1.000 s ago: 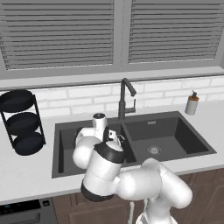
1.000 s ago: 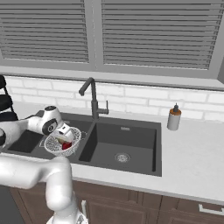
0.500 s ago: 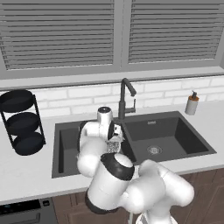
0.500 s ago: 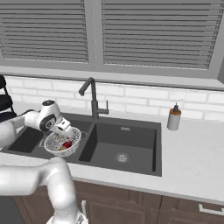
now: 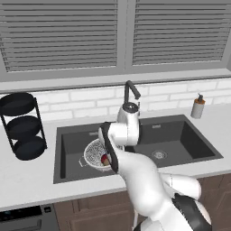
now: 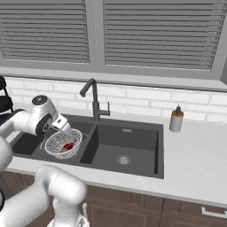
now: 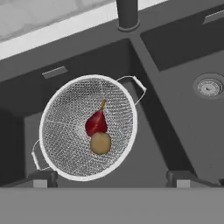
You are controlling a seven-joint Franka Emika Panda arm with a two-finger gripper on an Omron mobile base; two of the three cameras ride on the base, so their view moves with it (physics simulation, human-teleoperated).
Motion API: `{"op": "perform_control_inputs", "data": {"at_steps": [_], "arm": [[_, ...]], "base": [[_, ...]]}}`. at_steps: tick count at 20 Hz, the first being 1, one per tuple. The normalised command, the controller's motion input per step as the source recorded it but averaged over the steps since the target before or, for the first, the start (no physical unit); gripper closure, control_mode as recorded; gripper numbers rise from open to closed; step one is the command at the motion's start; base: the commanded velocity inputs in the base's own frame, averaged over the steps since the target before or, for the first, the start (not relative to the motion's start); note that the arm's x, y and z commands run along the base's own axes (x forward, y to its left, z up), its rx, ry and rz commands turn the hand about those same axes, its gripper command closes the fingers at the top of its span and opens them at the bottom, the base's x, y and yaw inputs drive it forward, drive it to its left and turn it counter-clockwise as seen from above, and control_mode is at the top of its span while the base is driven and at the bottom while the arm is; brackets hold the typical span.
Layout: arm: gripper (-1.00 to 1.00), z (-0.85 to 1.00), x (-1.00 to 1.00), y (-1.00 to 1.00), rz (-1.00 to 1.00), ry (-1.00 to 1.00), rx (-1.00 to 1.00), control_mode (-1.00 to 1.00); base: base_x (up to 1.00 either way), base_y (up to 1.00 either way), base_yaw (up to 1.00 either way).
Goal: Put the colander in the sink, put the pear, kiwi in the colander, and turn on the sink faucet and pour water over the colander.
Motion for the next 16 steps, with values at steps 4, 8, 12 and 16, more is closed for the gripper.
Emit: {"op": "perform_control_inputs", "data": {"at_steps": [4, 8, 12, 16], "arm": [[-1.00, 1.00, -1.00, -0.28, 0.02, -0.41, 0.04, -1.00], [-1.00, 1.00, -1.00, -0.52, 0.04, -0.42, 0.03, -1.00], [-1.00, 1.00, -0.91, -0.77, 0.02, -0.34, 0.05, -1.00], [-1.00, 1.00, -0.40, -0.63, 0.00, -0.16, 0.08, -1.00]], "base": [[0.00, 0.00, 0.00], [0.00, 0.00, 0.00], [0.00, 0.00, 0.00], [0.00, 0.00, 0.00]]}}
